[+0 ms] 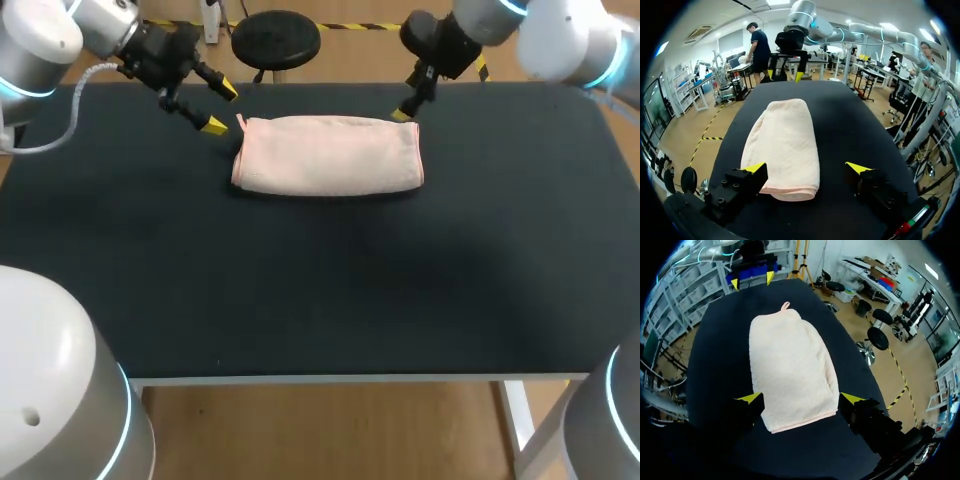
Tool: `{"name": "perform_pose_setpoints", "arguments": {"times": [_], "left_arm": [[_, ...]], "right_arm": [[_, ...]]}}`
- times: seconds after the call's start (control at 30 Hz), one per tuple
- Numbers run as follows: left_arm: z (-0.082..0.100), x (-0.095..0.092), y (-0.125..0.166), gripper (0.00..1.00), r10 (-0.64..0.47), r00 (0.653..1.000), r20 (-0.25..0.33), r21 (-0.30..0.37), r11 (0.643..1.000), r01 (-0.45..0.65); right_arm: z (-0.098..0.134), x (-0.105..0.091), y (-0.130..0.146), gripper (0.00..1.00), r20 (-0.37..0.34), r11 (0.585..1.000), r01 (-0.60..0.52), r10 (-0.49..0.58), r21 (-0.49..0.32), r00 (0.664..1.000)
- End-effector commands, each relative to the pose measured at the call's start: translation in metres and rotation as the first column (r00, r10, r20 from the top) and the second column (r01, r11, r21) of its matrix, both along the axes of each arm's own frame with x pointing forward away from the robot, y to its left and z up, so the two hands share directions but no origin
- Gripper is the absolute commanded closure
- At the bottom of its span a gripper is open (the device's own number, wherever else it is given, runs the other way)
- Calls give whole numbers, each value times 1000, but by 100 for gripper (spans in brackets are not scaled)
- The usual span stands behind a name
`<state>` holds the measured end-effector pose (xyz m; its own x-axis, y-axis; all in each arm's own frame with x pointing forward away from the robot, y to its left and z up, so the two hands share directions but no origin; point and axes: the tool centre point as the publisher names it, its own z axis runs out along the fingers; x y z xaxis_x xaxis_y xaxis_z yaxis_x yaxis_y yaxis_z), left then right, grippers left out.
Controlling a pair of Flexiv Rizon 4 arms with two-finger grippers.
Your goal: Fold the towel
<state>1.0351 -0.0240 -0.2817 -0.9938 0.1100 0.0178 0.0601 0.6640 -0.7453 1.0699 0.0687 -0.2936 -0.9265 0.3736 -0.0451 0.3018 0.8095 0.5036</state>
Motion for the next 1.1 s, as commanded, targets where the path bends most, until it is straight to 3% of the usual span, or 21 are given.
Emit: {"name": "perform_pose_setpoints", "arguments": {"times": [0.03, 0.1, 0.3, 0.43, 0.67, 0.77, 1.1], "left_arm": [[0, 0, 0, 0, -1, 1000, 1, 0, 1000, 1], [0, 0, 0, 0, -1, 1000, 1, 0, 1000, 1], [0, 0, 0, 0, -1, 1000, 1, 0, 1000, 1], [0, 0, 0, 0, -1, 1000, 1, 0, 1000, 1], [0, 0, 0, 0, -1, 1000, 1, 0, 1000, 1], [0, 0, 0, 0, -1, 1000, 1, 0, 1000, 1], [0, 0, 0, 0, -1, 1000, 1, 0, 1000, 1]], "right_arm": [[-8, -12, -2, 0, -207, 808, 522, -480, 272, 852], [-12, -16, -3, 0, -315, 743, 609, -529, 278, 788], [-20, -15, -13, 0, -474, 591, 769, -619, 243, 626], [-26, -15, -17, 0, -499, 558, 797, -636, 229, 589], [-51, -14, -19, 0, -630, 458, 870, -625, 182, 461], [-62, -15, -15, 0, -653, 451, 879, -621, 154, 433], [-77, -17, -15, 0, -649, 455, 884, -641, 110, 411]]}}
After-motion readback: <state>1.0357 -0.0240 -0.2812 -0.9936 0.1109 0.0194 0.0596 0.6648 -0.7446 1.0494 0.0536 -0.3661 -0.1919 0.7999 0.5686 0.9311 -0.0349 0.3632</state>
